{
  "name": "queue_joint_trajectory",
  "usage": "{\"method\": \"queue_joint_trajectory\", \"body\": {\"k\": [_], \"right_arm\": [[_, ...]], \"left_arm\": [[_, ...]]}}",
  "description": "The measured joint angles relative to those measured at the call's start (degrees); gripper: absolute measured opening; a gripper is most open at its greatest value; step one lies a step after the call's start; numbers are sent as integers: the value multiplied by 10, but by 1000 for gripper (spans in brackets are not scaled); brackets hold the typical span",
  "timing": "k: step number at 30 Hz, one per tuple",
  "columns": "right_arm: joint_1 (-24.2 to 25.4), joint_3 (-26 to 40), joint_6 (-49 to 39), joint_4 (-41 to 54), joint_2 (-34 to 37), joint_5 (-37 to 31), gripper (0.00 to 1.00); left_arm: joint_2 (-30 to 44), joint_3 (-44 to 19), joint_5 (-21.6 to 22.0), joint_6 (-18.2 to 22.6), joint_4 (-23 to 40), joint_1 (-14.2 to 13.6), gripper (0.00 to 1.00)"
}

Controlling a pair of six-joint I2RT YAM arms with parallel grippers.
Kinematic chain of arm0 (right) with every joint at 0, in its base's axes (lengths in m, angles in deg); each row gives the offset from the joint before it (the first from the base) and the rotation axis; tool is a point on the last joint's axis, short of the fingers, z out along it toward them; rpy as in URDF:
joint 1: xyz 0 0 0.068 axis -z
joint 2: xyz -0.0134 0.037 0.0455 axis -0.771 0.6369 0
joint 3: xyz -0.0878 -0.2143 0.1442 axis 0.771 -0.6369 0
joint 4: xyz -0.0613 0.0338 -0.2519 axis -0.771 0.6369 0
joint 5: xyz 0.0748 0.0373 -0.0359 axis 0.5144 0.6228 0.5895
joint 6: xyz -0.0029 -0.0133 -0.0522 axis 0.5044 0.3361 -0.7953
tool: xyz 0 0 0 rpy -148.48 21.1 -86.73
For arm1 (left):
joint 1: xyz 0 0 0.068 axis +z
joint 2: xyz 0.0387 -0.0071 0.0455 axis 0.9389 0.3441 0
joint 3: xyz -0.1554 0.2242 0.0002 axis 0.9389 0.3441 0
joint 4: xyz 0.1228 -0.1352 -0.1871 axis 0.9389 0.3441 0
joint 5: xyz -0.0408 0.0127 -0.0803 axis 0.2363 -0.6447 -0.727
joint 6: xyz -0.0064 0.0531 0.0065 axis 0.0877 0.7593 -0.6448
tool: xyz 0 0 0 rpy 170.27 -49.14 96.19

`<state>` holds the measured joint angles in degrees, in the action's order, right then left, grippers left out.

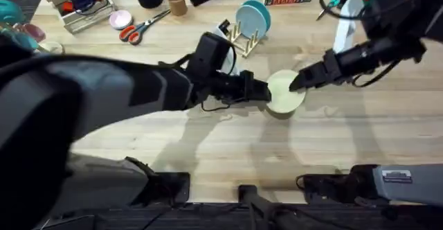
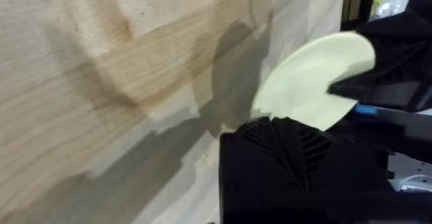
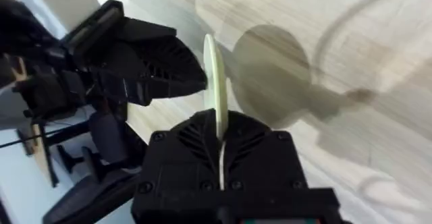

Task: Pick up the plates from the table one by one and place each into a slot on the dish rack.

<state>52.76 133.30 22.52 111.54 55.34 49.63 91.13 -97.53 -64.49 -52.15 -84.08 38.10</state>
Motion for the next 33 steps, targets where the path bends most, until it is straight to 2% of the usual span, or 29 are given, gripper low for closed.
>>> {"method": "queue_joint_trajectory", "body": {"k": [6, 12, 17, 21, 25, 30, 31, 33], "right_arm": [[-3, 84, -20, 52, -8, -17, 33], [-31, 170, -39, 89, -12, -79, 32], [-68, 225, -50, 91, -12, -128, 31], [-97, 264, -56, 91, -12, -163, 31], [-125, 304, -62, 91, -12, -202, 31], [-145, 351, -68, 91, -12, -238, 31], [-147, 359, -70, 91, -12, -243, 31], [-150, 372, -74, 91, -12, -251, 31]], "left_arm": [[-88, 0, 62, 39, 84, 3, 40], [-174, -24, 146, 110, 253, 4, 40], [-216, -88, 228, 187, 394, 4, 39], [-232, -148, 296, 246, 482, 4, 39], [-234, -212, 360, 304, 549, 4, 39], [-234, -280, 422, 372, 587, 4, 40], [-234, -290, 431, 385, 591, 4, 59], [-234, -308, 451, 406, 593, 4, 341]]}}
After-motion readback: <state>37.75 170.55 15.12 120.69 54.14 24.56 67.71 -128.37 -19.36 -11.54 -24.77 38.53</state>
